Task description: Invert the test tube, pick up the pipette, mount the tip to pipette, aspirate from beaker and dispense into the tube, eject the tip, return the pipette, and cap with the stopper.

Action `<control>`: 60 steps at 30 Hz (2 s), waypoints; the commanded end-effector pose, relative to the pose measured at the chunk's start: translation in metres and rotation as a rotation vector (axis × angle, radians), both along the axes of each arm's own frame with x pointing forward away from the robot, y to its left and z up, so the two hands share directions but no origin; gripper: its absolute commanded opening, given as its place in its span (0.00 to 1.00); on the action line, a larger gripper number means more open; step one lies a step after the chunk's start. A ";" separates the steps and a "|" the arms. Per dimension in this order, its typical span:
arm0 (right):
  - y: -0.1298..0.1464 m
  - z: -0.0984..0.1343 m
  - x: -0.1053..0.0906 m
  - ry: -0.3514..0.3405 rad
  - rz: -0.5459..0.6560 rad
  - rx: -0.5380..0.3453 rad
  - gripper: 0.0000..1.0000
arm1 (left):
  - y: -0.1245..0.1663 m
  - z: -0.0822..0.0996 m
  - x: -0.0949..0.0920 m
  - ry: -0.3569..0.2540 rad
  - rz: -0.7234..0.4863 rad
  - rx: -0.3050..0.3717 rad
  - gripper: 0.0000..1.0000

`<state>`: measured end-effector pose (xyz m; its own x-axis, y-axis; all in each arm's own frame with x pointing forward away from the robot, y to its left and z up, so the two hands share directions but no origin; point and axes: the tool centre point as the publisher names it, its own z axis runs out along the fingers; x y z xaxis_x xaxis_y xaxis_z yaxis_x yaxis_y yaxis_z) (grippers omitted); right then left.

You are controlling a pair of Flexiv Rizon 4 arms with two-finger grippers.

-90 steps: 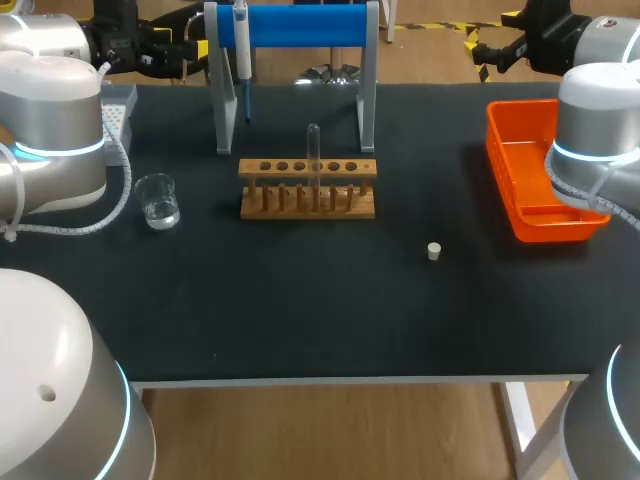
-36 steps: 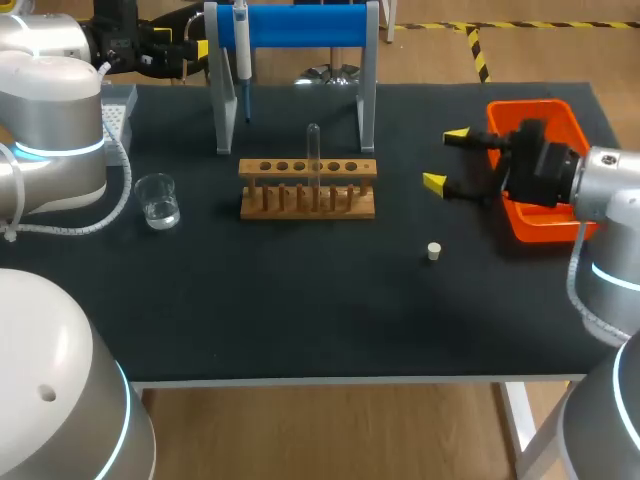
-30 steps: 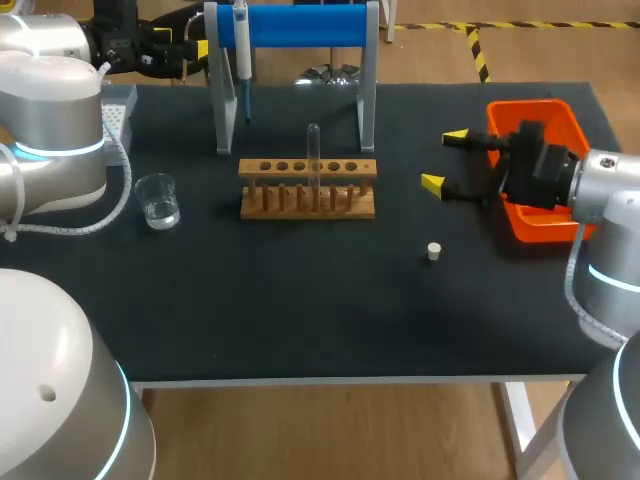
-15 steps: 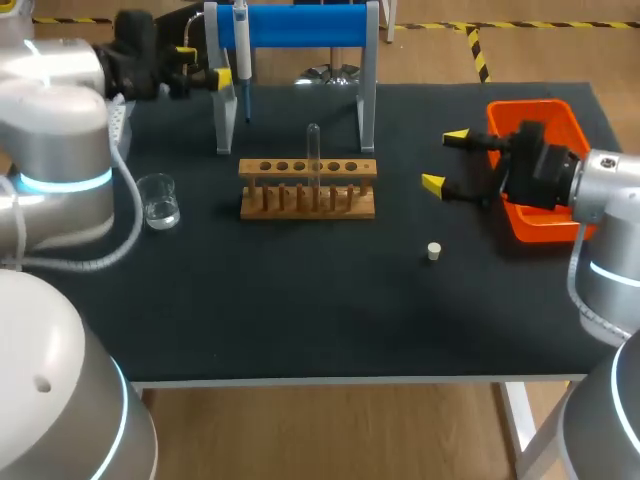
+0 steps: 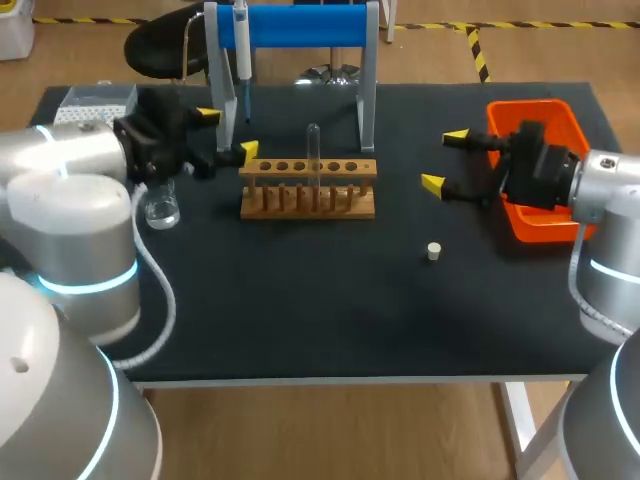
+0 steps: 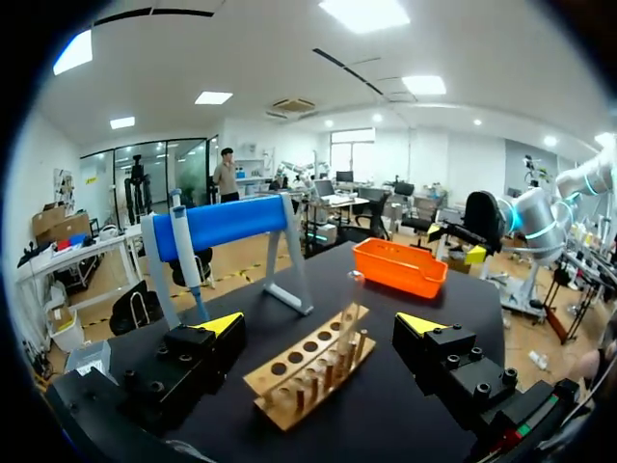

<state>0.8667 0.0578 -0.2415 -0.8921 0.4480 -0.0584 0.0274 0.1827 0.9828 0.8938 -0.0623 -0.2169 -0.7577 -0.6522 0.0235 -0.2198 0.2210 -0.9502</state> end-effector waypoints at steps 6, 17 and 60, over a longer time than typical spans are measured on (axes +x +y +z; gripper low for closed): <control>0.000 0.000 -0.001 0.001 -0.001 -0.001 1.00 | -0.014 -0.021 -0.018 -0.053 0.040 -0.068 1.00; 0.000 0.000 -0.001 0.001 -0.001 -0.001 1.00 | -0.011 -0.024 -0.021 -0.051 0.045 -0.052 1.00; 0.108 -0.009 0.068 0.034 0.557 0.105 1.00 | -0.011 -0.024 -0.021 -0.051 0.045 -0.052 1.00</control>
